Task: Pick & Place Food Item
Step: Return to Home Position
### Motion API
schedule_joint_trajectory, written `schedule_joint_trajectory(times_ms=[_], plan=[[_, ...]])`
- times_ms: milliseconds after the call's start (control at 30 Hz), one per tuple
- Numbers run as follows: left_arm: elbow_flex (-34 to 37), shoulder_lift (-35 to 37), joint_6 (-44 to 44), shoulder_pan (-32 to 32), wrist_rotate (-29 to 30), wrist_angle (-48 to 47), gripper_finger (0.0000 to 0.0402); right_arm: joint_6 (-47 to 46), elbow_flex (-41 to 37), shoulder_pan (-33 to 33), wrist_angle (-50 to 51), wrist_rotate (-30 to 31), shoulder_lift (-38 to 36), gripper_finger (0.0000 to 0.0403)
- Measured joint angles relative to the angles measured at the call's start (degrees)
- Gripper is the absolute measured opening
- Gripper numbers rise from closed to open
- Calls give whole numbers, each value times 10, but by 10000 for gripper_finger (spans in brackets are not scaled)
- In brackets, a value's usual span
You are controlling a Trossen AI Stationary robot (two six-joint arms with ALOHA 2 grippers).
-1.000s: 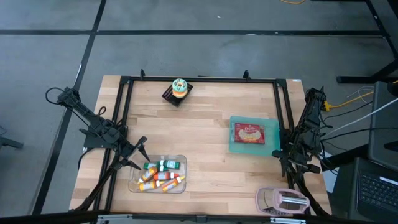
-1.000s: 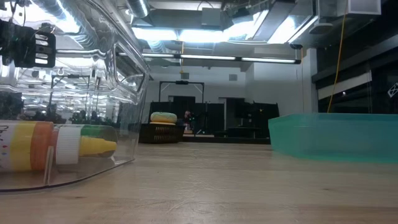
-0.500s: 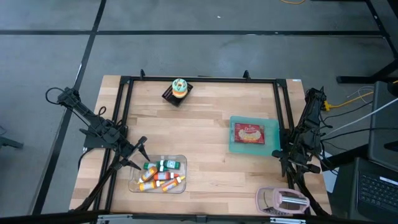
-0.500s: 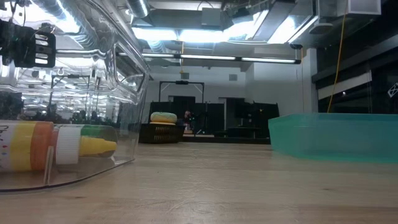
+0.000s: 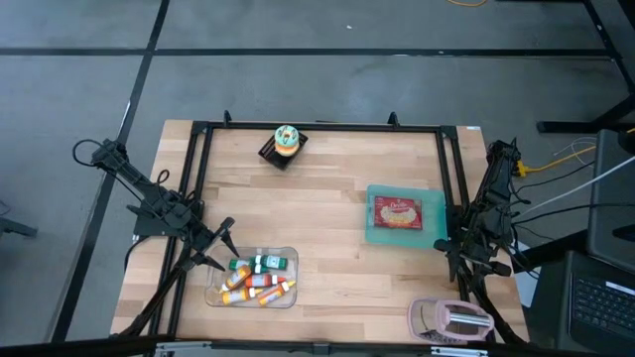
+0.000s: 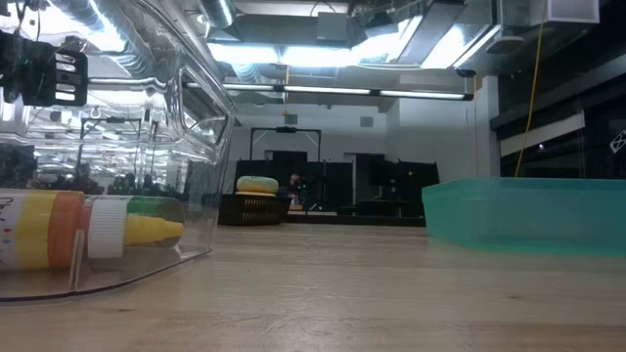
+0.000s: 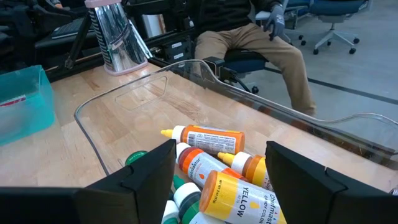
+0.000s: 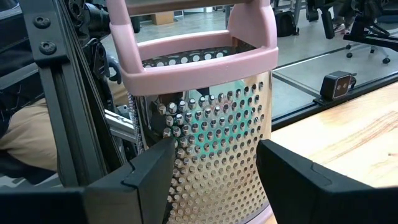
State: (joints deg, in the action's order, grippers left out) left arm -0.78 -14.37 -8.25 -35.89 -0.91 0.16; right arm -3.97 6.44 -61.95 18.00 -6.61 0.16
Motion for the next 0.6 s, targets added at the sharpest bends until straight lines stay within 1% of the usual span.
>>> schedule_joint_trajectory(times_ms=[600], plan=[[0, 0, 0, 0, 0, 0, 242, 0, 0, 0, 0, 0, 0, 224]])
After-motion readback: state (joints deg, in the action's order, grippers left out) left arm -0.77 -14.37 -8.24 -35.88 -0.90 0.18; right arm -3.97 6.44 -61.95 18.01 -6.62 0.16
